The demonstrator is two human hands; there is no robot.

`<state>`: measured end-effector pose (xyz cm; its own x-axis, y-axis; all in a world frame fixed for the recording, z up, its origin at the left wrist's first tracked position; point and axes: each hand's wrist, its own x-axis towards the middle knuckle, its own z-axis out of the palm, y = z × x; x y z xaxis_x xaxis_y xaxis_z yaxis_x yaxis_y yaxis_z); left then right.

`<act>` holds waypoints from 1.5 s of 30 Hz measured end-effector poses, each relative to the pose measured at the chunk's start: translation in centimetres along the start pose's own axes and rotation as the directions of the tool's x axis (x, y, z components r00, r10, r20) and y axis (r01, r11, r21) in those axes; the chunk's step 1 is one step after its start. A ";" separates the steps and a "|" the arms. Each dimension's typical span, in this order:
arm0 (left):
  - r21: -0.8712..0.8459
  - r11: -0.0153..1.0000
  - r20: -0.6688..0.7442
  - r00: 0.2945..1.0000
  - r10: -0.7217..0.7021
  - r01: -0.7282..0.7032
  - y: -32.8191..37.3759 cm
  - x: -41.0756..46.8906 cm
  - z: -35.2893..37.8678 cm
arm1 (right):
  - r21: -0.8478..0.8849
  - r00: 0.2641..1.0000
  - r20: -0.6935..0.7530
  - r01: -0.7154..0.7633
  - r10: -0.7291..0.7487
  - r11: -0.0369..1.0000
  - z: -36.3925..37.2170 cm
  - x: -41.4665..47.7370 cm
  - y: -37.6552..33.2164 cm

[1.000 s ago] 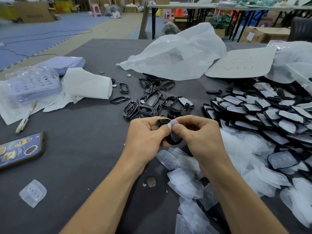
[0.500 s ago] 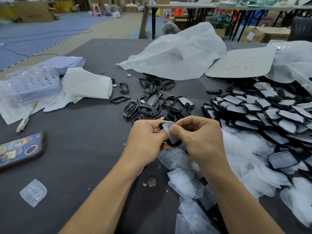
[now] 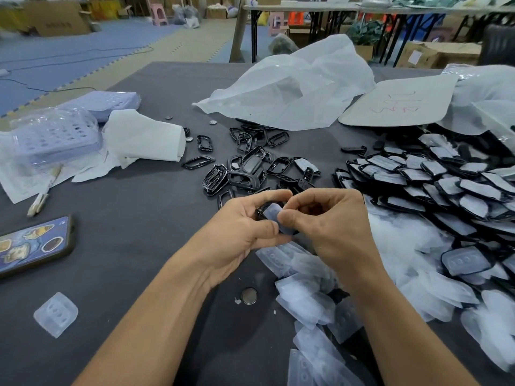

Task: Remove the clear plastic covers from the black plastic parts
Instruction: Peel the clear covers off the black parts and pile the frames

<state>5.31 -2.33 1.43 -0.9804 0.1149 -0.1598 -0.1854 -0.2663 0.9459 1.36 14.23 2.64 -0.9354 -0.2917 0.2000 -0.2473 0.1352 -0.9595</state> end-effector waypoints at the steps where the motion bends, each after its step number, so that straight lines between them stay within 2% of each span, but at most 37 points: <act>1: -0.007 1.000 0.011 1.000 -0.004 0.005 0.0 0.0 -0.1 | 0.015 1.000 0.023 0.000 0.000 1.000 -0.1 0.1 0.0; 5: -0.020 1.000 0.029 0.999 -0.016 0.017 0.2 -0.1 -0.5 | 0.095 0.998 0.055 -0.027 0.022 0.995 -0.2 0.2 -0.2; 9: -0.041 0.999 -0.061 0.998 -0.031 0.028 0.4 0.0 -0.7 | 0.273 0.993 0.044 -0.121 0.113 0.954 -0.5 0.4 -0.3; 11: -0.050 0.998 -0.110 0.993 -0.051 0.046 0.3 0.1 -0.7 | 0.291 0.991 0.074 -0.125 0.108 0.949 -0.7 0.4 -0.2; 13: -0.040 0.997 -0.131 0.989 -0.068 0.064 0.1 0.2 -0.6 | 0.196 0.993 0.108 -0.073 0.052 0.978 -0.6 0.3 -0.2; 17: 0.066 0.995 -0.096 0.993 -0.063 0.069 -0.4 0.2 -0.3 | -0.136 0.996 0.070 0.071 -0.062 0.988 0.0 0.3 0.5; 21: 0.114 0.992 -0.062 0.997 -0.040 0.046 -0.5 0.1 -0.3 | -0.274 0.993 -0.029 0.104 -0.117 0.956 0.3 0.2 1.0; 28: 0.152 0.988 -0.047 0.999 -0.027 0.034 -0.6 0.1 0.1 | -0.281 0.988 -0.142 0.013 -0.055 0.960 0.7 0.1 1.1; 36: 0.080 0.996 -0.076 0.997 -0.020 0.026 -0.5 0.0 0.8 | -0.242 0.979 -0.204 -0.030 -0.020 0.970 1.1 0.1 1.0; 41: 0.036 0.999 -0.190 0.982 0.008 -0.001 -0.6 0.2 1.4 | -0.239 0.975 -0.223 -0.062 0.007 0.969 1.3 0.1 1.0; 45: 0.028 0.999 -0.281 0.959 0.032 -0.025 -0.8 0.5 1.8 | -0.230 0.982 -0.182 -0.090 0.048 0.969 1.0 0.1 1.1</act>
<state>5.12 -0.32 1.09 -0.9648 -0.1673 -0.2028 -0.1593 -0.2418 0.9572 1.26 13.45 1.43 -0.9765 -0.1074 0.1870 -0.2140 0.3749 -0.9020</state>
